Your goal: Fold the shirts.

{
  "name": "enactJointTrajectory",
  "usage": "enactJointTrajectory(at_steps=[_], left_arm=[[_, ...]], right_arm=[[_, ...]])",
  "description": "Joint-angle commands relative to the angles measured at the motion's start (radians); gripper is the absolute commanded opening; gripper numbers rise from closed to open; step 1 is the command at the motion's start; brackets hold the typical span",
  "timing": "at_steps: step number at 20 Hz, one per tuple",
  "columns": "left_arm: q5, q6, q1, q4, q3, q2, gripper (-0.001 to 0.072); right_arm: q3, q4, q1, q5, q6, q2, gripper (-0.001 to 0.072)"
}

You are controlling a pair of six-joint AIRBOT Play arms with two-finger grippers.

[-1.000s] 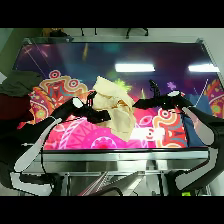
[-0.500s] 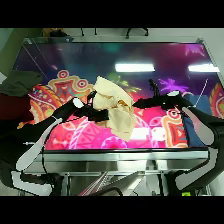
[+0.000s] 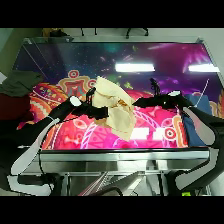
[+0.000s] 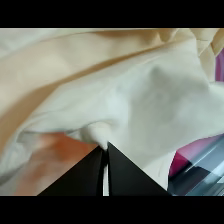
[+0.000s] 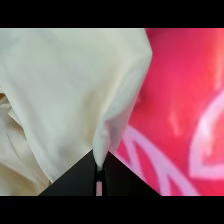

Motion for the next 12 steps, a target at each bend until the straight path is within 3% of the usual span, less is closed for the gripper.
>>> enactJointTrajectory(at_steps=[1,4,7,10,12], left_arm=[[-0.006,0.017,0.055,-0.002,0.001,0.1,0.0007],[-0.003,0.067,0.113,-0.084,0.008,0.262,0.0007],[-0.042,0.177,0.138,-0.248,0.194,0.452,0.0006],[-0.003,0.179,0.138,-0.148,0.6,0.602,0.0006],[0.014,0.112,0.138,0.035,0.866,0.665,0.0006]], right_arm=[[0.001,0.037,-0.043,0.042,-0.005,0.027,0.0017],[0.068,0.208,-0.1,0.227,-0.065,0.117,0.0017],[0.347,0.484,-0.154,0.45,-0.078,0.259,0.0017],[0.765,0.41,-0.219,0.386,-0.077,0.408,0.0017],[0.978,0.21,-0.279,0.262,-0.028,0.49,0.0016]])
